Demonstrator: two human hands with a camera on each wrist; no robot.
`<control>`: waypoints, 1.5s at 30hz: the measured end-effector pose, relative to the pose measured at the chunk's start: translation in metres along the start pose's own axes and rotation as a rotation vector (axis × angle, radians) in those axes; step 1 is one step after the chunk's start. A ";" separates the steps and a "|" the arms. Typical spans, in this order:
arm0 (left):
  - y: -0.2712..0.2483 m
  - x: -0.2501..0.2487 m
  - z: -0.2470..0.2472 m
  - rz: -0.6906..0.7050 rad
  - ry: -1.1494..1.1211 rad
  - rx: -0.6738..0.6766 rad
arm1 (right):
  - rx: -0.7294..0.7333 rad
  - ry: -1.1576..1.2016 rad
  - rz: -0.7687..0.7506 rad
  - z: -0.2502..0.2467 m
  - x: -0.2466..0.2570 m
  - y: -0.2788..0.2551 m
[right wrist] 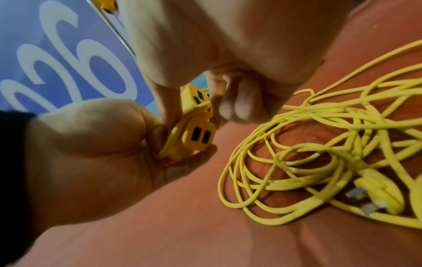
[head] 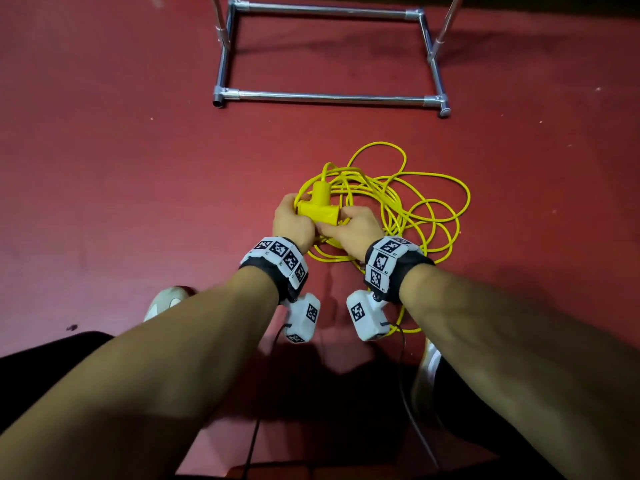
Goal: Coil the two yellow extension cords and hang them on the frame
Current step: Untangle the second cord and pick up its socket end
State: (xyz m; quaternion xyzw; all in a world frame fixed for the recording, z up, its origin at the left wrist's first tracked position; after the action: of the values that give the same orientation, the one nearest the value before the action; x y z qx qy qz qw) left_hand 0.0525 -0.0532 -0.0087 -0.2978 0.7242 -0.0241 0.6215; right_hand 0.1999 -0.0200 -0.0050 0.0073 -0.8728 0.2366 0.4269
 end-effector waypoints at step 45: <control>-0.028 0.125 0.020 0.052 1.226 0.531 | 0.094 -0.468 0.150 -0.006 -0.063 0.006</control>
State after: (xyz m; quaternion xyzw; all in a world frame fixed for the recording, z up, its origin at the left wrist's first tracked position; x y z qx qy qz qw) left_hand 0.0755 -0.1268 -0.1122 -0.0494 0.9227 -0.3516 0.1499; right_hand 0.2433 -0.0242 -0.0514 0.0168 -0.9341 0.2997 0.1934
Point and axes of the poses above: each hand's wrist, its own y-axis towards the middle knuckle, its own z-axis out of the palm, x = y × z, the point moved 7 cm from there along y, towards the middle knuckle, and after that the axes turned 3 degrees about x, right-handed, at the moved point
